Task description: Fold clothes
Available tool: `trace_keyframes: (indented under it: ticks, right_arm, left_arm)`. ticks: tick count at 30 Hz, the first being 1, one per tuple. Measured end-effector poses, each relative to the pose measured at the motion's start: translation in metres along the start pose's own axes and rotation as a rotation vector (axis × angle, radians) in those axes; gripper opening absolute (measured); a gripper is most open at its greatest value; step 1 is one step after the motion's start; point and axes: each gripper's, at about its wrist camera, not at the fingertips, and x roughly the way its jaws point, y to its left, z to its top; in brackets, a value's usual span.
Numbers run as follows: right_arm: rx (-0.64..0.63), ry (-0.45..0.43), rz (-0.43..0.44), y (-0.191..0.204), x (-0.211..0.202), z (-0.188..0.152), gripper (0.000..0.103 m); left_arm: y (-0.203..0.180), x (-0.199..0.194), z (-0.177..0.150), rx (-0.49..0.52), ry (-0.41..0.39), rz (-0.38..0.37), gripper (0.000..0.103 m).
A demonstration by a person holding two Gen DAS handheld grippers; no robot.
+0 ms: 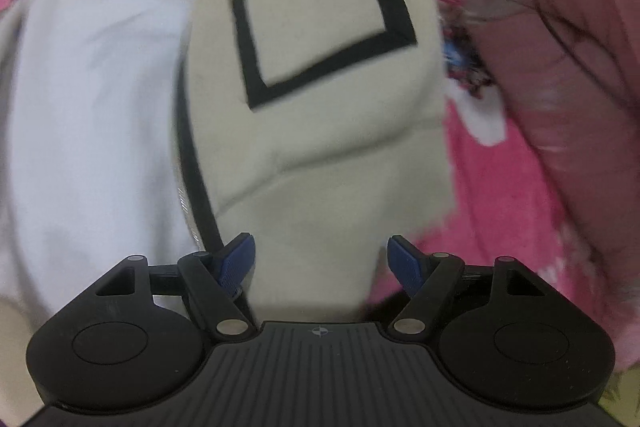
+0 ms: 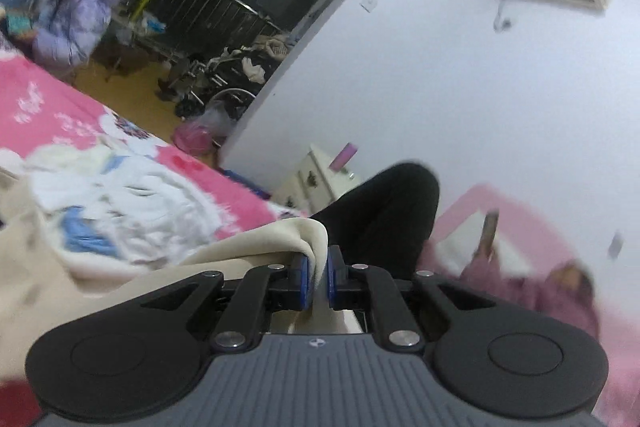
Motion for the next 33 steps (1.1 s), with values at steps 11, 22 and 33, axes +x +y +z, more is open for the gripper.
trace_keyframes:
  ticks: [11, 22, 33]
  right_arm:
    - [-0.543, 0.294, 0.172, 0.027, 0.080, -0.035, 0.073]
    - [-0.203, 0.033, 0.439, -0.034, -0.049, 0.022, 0.090]
    - [0.496, 0.176, 1.239, 0.060, -0.111, 0.004, 0.081]
  left_arm:
    - [-0.041, 0.010, 0.002, 0.043, 0.072, -0.028, 0.074]
    - [-0.023, -0.037, -0.049, -0.153, -0.051, 0.123, 0.074]
    - [0.054, -0.141, -0.136, -0.361, -0.157, 0.399, 0.074]
